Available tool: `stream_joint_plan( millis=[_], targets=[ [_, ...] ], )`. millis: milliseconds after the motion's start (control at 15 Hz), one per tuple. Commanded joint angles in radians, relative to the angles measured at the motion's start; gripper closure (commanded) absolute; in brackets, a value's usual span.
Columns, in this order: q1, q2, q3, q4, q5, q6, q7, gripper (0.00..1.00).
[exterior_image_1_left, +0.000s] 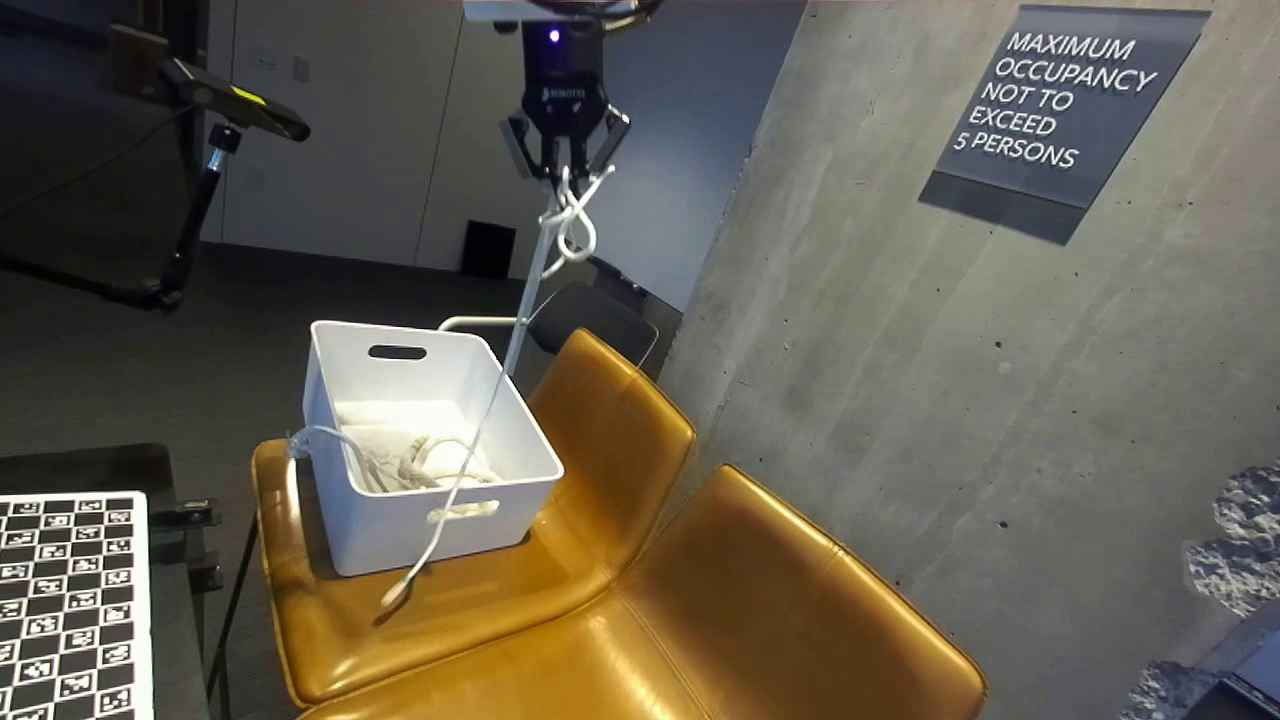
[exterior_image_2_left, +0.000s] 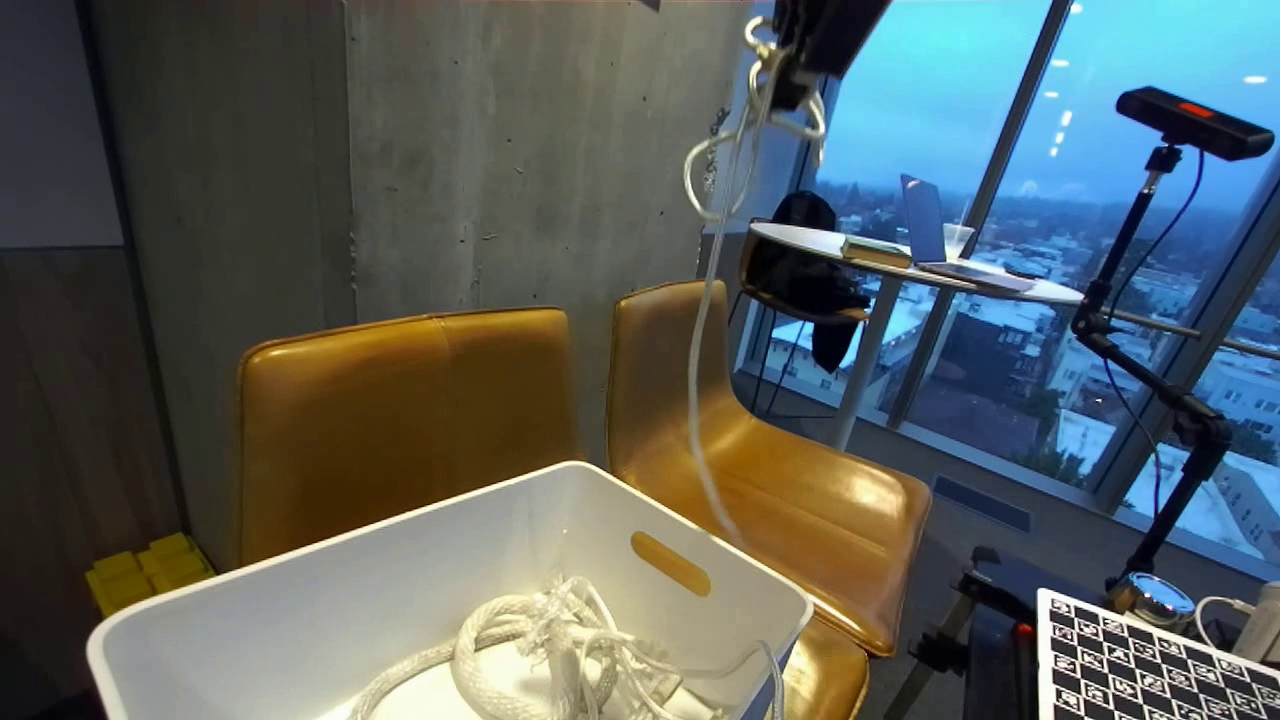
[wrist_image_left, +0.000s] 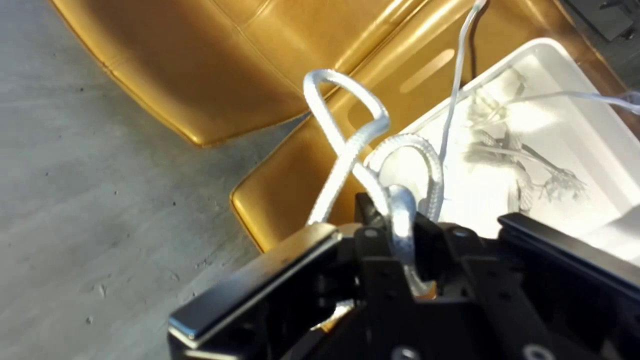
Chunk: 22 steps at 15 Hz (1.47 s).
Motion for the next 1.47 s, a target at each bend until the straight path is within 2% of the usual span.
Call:
stream_joint_plan(
  millis=[0,333,600,733,1400],
  targets=[
    [0.048,0.017,0.047,0.213,-0.001,-0.166,0.038,0.98],
    [0.109,0.076,0.103,0.513,-0.028,-0.359,0.073,0.98],
    [0.14,0.173,0.114,0.705,-0.045,-0.461,0.074,0.98],
    [0.145,0.204,0.107,0.722,-0.036,-0.471,0.07,0.98],
    [0.132,0.319,0.103,0.623,-0.015,-0.436,0.077,0.98]
  ],
)
